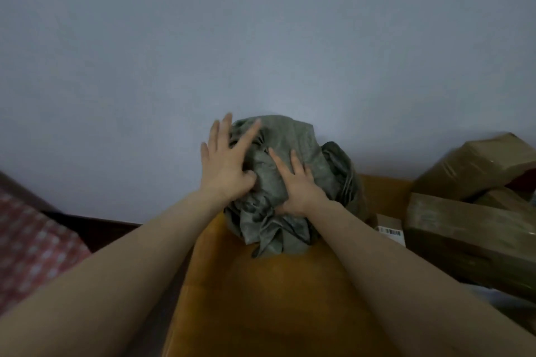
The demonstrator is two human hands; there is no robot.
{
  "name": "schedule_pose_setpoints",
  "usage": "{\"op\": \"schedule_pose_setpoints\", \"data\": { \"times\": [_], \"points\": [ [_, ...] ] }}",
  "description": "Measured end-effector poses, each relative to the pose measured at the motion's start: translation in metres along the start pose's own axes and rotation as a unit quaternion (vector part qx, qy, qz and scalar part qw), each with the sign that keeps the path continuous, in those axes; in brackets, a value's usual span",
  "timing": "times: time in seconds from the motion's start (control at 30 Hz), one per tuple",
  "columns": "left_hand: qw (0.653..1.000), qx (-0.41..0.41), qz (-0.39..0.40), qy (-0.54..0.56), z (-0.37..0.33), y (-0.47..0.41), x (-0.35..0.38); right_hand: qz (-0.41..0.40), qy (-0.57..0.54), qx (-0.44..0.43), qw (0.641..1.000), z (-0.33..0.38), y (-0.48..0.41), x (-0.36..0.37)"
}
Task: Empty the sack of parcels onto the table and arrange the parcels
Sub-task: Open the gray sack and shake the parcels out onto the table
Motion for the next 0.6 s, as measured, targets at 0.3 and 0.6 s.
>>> {"op": "schedule_pose_setpoints", "data": {
  "times": [0.3, 0.6],
  "points": [
    [0.942, -0.004, 0.196, -0.271, -0.009, -0.018, 0.035, -0.009, 0.042, 0.013, 0.999, -0.012, 0.007, -0.003],
    [0.928, -0.026, 0.253, -0.271, 0.014, -0.035, 0.056, 0.029, 0.024, 0.061, 0.997, -0.024, 0.001, 0.016]
  ]
}}
Point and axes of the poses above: each hand's wrist, its own y-axis away from the middle knuckle, its own x-axis out of the palm, z = x × y, the point moved 4 cm from there along -y, towards the middle knuckle, and after that the axes turned 15 degrees about -x, right-handed, at the moved point
